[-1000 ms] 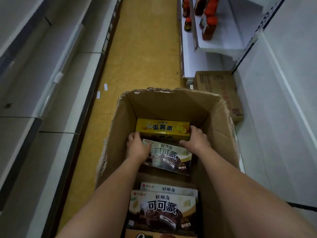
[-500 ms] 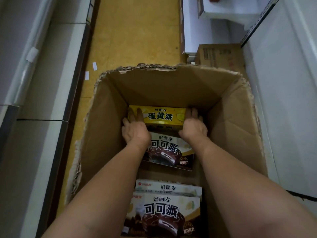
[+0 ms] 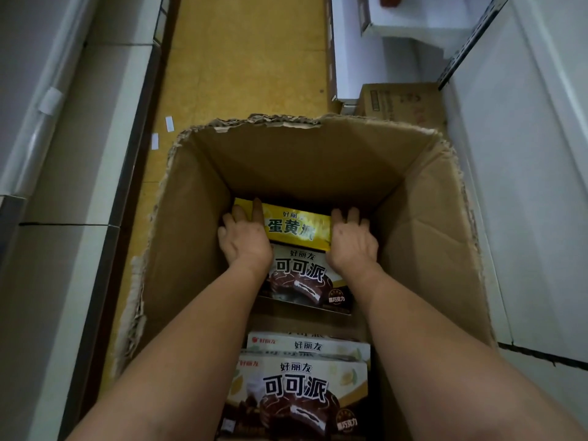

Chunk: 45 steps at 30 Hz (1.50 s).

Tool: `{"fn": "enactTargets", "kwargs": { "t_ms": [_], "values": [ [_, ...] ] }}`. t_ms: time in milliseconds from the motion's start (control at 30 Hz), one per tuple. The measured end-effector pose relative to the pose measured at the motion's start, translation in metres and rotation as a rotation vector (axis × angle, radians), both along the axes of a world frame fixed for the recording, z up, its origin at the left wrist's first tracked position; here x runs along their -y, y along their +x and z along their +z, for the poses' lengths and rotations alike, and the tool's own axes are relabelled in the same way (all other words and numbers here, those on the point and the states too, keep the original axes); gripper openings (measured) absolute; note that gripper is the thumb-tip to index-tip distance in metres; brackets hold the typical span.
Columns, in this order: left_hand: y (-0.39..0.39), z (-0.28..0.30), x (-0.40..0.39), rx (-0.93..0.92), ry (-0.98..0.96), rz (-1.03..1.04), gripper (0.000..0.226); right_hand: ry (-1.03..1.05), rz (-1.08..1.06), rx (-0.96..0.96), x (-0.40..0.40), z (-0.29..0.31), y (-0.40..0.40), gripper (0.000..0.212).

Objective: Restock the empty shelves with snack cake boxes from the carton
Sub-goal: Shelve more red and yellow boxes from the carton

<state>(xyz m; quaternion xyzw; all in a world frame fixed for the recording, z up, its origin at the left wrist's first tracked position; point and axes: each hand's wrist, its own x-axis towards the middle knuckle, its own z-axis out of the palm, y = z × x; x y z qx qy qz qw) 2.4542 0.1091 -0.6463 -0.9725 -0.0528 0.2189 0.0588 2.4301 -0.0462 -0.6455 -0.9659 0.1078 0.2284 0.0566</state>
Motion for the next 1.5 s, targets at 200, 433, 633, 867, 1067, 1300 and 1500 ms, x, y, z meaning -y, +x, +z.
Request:
{"fn": "enactTargets", "kwargs": {
  "t_ms": [200,433,633,867,1067,1300,1500],
  "values": [
    [-0.022,0.02,0.003,-0.074,-0.241,0.101,0.09,0.128,-0.026,0.069,-0.002,0.036,-0.019,0.077],
    [-0.044,0.087,0.012,-0.048,-0.376,-0.02,0.099,0.106,0.028,0.189,-0.002,0.111,-0.044,0.072],
    [-0.072,0.152,0.023,-0.063,-0.373,-0.142,0.102,0.256,0.048,0.127,0.0,0.174,-0.078,0.074],
    [-0.116,0.231,0.012,0.039,-0.378,-0.099,0.064,0.37,0.172,0.152,-0.002,0.243,-0.108,0.08],
    [-0.142,0.294,-0.012,0.129,-0.525,0.079,0.058,0.779,-0.057,0.131,-0.008,0.295,-0.128,0.114],
    [-0.203,0.316,-0.069,0.284,-0.76,0.519,0.08,0.989,-0.027,0.08,-0.052,0.329,-0.142,0.064],
    [-0.3,0.315,-0.155,0.756,-1.037,1.261,0.115,1.297,-0.057,-0.121,-0.105,0.343,-0.167,0.057]
  ]
}}
